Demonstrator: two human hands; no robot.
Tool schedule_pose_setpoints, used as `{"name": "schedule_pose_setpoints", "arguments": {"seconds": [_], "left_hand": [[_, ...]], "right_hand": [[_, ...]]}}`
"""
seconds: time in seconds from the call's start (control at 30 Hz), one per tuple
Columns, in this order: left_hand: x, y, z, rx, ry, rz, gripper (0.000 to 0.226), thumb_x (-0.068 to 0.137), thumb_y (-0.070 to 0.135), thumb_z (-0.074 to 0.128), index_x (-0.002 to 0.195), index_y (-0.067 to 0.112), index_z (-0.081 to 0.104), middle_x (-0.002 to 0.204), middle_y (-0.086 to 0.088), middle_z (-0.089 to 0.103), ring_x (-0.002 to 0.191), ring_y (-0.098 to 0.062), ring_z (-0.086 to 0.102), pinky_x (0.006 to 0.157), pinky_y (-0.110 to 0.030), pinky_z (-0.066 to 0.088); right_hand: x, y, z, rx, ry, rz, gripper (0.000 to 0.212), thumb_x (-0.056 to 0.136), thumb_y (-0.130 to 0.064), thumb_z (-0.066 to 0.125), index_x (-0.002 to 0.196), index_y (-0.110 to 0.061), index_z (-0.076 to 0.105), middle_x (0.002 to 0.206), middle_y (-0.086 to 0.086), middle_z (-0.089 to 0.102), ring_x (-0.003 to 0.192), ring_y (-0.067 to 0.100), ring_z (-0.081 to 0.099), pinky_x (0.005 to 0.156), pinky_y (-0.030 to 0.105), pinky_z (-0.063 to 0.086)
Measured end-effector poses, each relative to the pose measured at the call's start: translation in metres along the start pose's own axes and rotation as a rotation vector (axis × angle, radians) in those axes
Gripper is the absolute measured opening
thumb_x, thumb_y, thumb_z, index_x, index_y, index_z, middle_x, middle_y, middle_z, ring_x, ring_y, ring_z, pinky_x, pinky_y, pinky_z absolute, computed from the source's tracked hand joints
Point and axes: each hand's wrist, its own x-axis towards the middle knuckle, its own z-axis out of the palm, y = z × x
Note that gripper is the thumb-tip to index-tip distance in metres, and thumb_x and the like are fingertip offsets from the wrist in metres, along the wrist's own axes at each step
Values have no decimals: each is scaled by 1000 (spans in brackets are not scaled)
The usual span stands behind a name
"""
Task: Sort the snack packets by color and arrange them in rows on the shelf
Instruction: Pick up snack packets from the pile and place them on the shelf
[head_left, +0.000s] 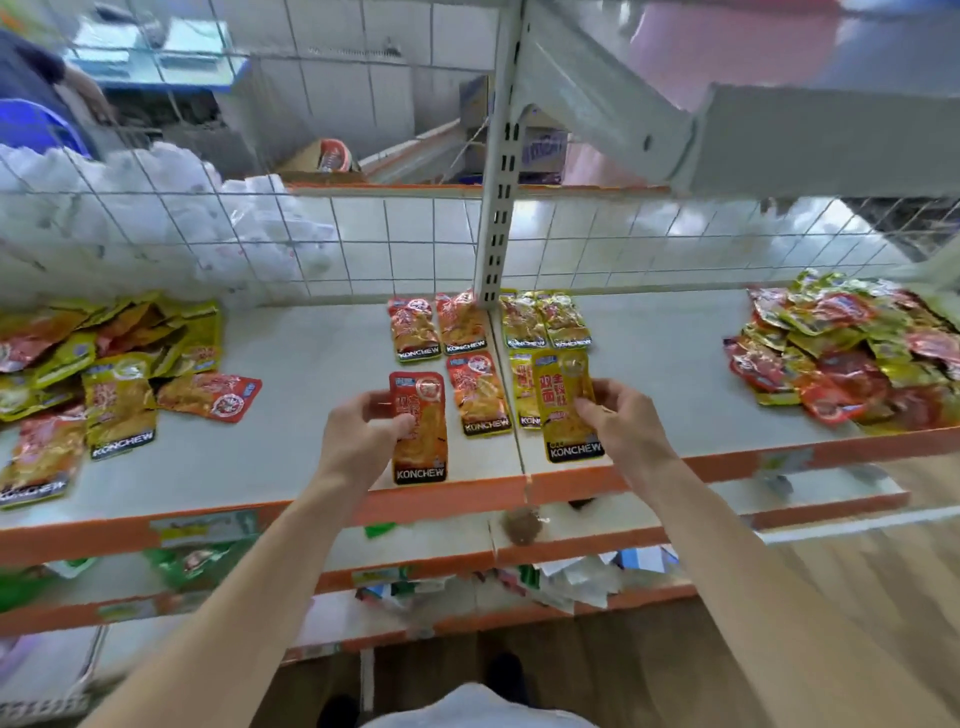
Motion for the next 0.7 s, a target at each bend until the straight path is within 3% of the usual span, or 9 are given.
{"name": "schedule_pose_setpoints", "arguments": {"seconds": [0.13,0.27,0.4,0.47,0.53,0.7], "left_hand": [[5,-4,13,39,130,11,37,87,7,75,121,9,63,107,-8,72,97,-24,71,76,-36,60],[17,-6,26,139,199,60,40,86,9,77,124,8,63,108,-9,73,97,-25,72,84,-42,61],[20,-8,39,456,307,164,33,90,18,75,119,5,65,104,-6,71,90,-19,64,73,-17,50],[20,-13,45,654,379,187,32,92,27,71,116,7,64,109,-11,67,101,-28,60,83,-32,47],[17,-17,49,793,396,199,37,93,32,68,119,8,62,120,-15,59,115,-35,51,93,-45,42],[2,-26,50,895,193,428,46,90,24,70,134,15,58,141,-5,53,124,-32,50,99,-50,40]], "right_hand": [[31,17,-21,-119,41,-10,12,97,-10,61,106,-16,65,105,8,72,96,22,70,85,35,58],[54,29,-33,-267,85,-47,9,96,-12,62,102,-18,66,95,3,72,93,25,70,87,41,57],[69,34,-40,-489,139,-104,16,95,-16,63,107,-9,71,97,8,72,90,22,64,82,28,47],[76,36,-42,-573,155,-122,21,93,-19,65,111,-7,70,103,10,71,96,26,63,82,26,42],[81,38,-44,-640,153,-147,28,91,-21,68,116,-6,67,111,14,68,108,30,60,92,31,43],[75,47,-44,-806,118,-381,40,91,-22,67,128,-11,60,135,10,52,127,29,44,105,42,37]]}}
